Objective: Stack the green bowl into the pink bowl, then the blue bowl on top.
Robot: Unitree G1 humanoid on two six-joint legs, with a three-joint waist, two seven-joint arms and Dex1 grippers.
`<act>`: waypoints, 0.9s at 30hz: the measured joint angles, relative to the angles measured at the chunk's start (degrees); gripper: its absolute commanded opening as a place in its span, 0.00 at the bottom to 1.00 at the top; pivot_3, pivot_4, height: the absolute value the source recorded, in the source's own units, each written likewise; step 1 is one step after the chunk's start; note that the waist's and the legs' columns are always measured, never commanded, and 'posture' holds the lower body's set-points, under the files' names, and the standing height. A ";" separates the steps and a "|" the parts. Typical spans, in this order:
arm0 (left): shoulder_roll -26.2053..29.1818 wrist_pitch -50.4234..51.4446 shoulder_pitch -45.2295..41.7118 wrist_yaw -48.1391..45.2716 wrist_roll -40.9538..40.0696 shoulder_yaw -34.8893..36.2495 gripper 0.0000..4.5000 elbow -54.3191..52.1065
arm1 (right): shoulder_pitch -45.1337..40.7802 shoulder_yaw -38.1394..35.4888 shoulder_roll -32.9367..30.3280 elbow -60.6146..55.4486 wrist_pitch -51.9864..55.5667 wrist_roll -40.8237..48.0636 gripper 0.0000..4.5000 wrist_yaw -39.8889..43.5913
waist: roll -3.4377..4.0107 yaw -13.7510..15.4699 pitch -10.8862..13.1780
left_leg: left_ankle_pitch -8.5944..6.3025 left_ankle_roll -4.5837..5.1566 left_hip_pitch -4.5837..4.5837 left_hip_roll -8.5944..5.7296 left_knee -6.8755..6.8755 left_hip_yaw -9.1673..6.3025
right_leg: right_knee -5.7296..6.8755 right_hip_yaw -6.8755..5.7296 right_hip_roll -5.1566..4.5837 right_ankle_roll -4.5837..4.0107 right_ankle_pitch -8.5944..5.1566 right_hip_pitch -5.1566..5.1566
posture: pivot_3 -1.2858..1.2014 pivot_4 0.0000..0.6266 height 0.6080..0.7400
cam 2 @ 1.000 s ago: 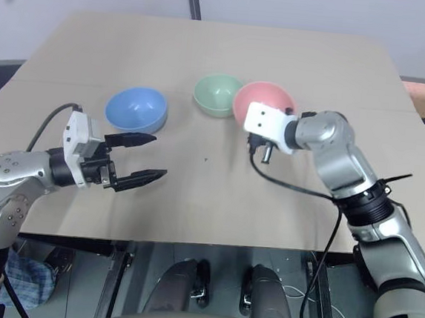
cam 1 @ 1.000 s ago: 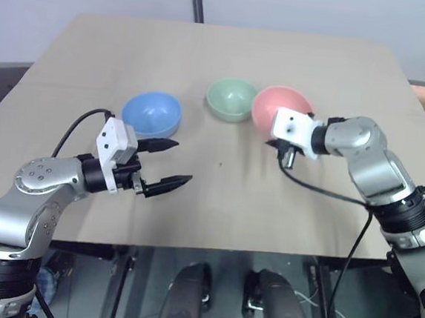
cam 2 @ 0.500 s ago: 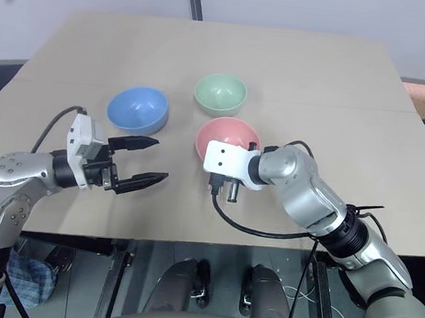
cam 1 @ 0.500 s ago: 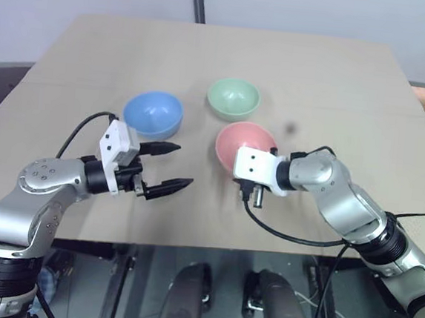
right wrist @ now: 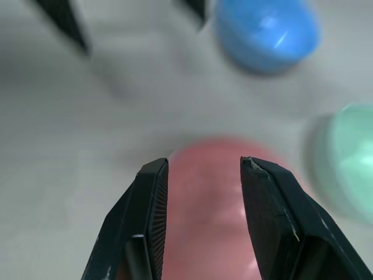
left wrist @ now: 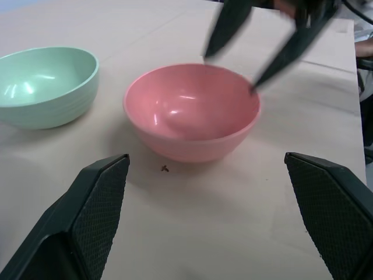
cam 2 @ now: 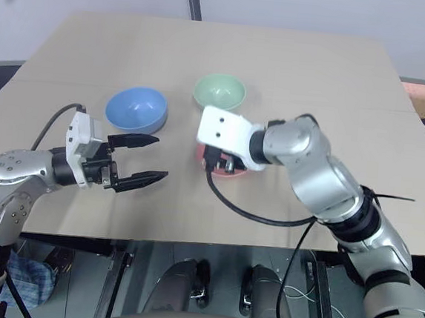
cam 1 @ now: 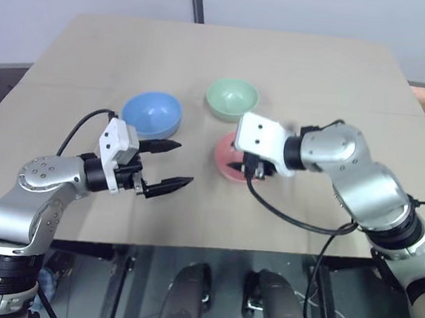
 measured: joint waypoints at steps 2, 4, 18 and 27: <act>0.00 -0.07 -0.05 0.00 0.33 -0.14 1.00 0.44 | -1.96 -0.30 1.23 2.66 -0.03 0.75 0.49 -1.17 | 0.00 -0.03 0.00 | 0.00 0.00 0.00 0.00 0.00 0.01 | 0.00 0.00 0.00 0.00 0.00 0.00 | 0.52 0.24 1.00; -0.02 -0.14 -0.09 0.01 0.38 -0.37 1.00 0.58 | -2.83 -0.25 1.92 5.79 -1.28 0.61 0.49 -2.39 | 0.00 -0.03 0.00 | 0.00 0.00 -0.01 -0.01 0.00 0.02 | 0.00 0.00 0.00 -0.01 0.01 -0.01 | 0.52 0.24 1.00; -0.81 -0.92 -1.36 0.29 0.93 -1.96 1.00 1.70 | -13.72 1.28 12.16 53.21 -32.22 -8.96 0.49 -10.64 | 0.00 -0.27 0.00 | 0.02 -0.01 -0.01 -0.01 -0.02 0.11 | 0.02 0.04 -0.01 -0.20 0.12 -0.03 | 0.52 0.24 1.00; -0.78 -0.91 -0.99 1.12 0.94 -1.84 1.00 1.56 | -18.06 2.30 18.38 73.48 -44.43 -13.91 0.49 -12.59 | 0.01 -0.83 0.01 | 0.02 -0.02 -0.01 0.00 -0.05 0.11 | 0.03 0.06 -0.01 -0.21 0.13 -0.03 | 0.52 0.24 1.00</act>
